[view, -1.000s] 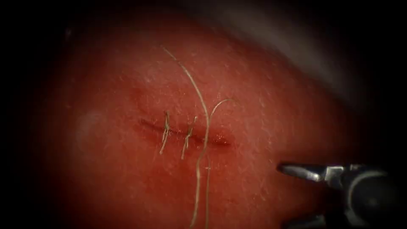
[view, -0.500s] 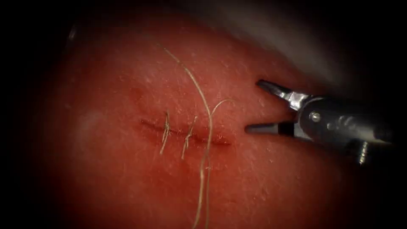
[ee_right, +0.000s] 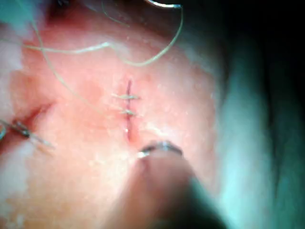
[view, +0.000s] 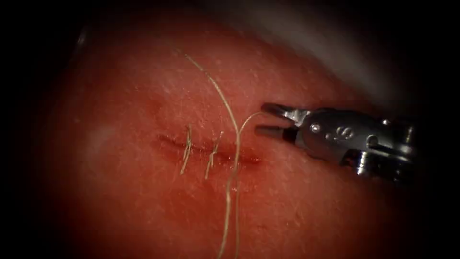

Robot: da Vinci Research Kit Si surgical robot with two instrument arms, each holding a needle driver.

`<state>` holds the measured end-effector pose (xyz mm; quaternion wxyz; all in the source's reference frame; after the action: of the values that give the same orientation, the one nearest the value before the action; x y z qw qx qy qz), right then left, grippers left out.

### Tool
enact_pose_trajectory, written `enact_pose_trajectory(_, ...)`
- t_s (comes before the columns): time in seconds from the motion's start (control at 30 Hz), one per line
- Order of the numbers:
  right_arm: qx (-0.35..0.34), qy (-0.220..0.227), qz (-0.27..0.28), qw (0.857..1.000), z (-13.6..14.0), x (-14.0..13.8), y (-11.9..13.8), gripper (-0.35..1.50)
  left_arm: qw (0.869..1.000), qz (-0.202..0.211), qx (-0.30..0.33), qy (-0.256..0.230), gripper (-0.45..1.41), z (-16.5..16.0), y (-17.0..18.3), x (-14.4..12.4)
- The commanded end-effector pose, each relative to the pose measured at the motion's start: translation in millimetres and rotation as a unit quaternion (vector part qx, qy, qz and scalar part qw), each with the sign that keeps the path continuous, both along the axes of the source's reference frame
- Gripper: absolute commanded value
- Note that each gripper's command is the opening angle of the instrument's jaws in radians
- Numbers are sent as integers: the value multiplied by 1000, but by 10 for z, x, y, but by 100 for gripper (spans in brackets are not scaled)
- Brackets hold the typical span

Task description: Wound Closure

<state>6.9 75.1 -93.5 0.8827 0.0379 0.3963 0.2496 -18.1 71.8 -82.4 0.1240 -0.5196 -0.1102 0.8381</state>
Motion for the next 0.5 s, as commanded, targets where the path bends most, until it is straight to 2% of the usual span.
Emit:
enact_pose_trajectory(0.03,-9,0,-8,1000,-1,6,4,-35,1000,1,1,0,-32,6,-4,-4)
enact_pose_trajectory(0.2,-46,0,-35,998,-25,4,17,-35,1000,-1,3,0,-32,6,-4,-4)
enact_pose_trajectory(0.43,-87,-1,-23,996,-56,-11,47,-35,1000,0,3,0,-33,6,-4,-3)
enact_pose_trajectory(0.5,-90,-1,-25,996,-60,-11,48,-35,1000,1,3,1,-34,8,-5,-3)
